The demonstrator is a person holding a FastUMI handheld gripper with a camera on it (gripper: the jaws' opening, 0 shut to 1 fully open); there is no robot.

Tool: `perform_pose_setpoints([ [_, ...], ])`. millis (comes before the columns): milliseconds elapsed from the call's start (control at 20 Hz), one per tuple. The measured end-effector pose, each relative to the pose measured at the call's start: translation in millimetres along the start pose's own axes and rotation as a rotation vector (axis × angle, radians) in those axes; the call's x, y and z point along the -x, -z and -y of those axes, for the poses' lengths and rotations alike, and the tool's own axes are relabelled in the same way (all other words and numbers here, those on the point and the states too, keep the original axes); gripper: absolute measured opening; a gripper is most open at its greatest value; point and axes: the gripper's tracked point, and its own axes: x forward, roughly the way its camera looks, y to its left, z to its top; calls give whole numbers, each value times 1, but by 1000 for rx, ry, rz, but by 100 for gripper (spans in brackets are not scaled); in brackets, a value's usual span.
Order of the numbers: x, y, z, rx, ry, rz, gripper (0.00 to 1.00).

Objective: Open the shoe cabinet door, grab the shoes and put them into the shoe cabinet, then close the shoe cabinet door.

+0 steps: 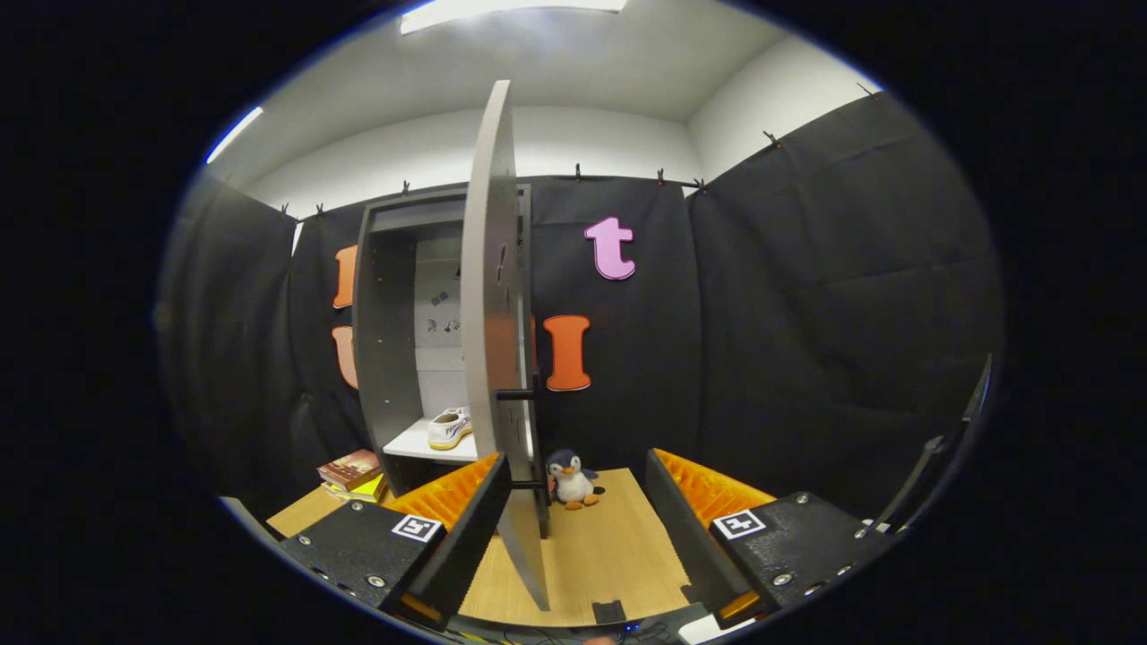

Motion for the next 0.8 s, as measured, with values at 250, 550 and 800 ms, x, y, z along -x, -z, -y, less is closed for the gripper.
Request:
perform_pose_setpoints([
  [250,-35,1,2,-18,-61,-3,94],
  [550,-62,4,-12,12,-119,-13,94],
  [800,-74,4,-16,-29,-158,-24,93],
])
